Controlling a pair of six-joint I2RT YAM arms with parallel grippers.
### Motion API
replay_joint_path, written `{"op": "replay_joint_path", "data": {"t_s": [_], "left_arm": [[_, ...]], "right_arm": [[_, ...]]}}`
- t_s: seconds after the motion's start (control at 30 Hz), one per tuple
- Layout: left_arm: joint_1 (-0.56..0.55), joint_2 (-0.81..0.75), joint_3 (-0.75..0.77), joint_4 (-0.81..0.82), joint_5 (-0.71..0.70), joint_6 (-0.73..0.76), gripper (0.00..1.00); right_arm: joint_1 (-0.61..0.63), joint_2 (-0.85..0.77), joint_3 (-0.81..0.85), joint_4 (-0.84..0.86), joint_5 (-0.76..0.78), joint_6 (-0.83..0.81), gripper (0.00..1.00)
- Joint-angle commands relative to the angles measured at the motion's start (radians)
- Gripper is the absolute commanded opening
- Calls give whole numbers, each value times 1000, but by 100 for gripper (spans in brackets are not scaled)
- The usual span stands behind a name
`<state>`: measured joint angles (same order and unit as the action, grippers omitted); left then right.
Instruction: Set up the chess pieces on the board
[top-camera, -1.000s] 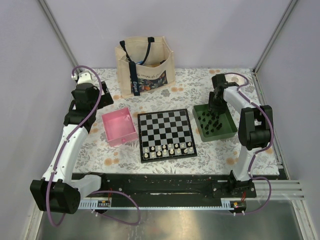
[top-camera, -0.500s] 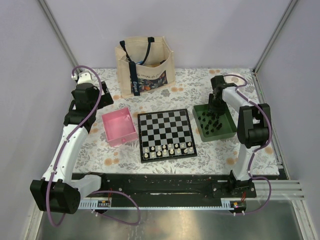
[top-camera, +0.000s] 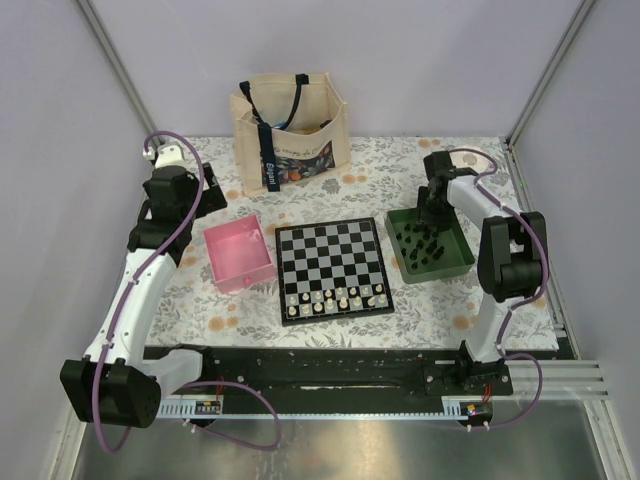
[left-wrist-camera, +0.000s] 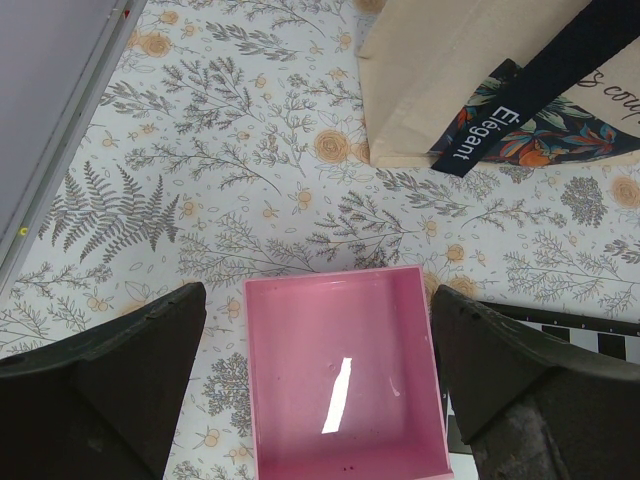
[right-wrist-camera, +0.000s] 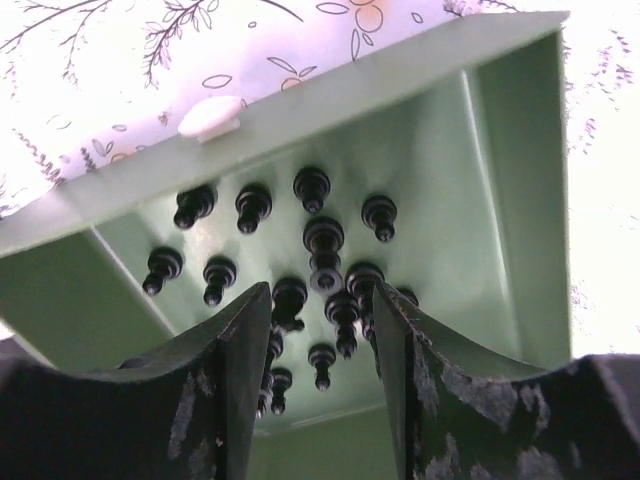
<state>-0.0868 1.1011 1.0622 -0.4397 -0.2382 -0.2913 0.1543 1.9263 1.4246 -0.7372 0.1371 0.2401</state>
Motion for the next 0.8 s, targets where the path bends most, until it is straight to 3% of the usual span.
{"op": "replay_joint_path", "data": {"t_s": [0.0,0.17,0.77], "left_arm": [[4,-3,2,29,17,11,99],[2,-4,2,29,17,11,99],[4,-6,4,29,22,11,99]], "right_arm": [[-1,-160,-32,39,28,7,55],[-24,-234,-102,65,82,34,54],[-96,-72,-30,70,3,122,45]]}}
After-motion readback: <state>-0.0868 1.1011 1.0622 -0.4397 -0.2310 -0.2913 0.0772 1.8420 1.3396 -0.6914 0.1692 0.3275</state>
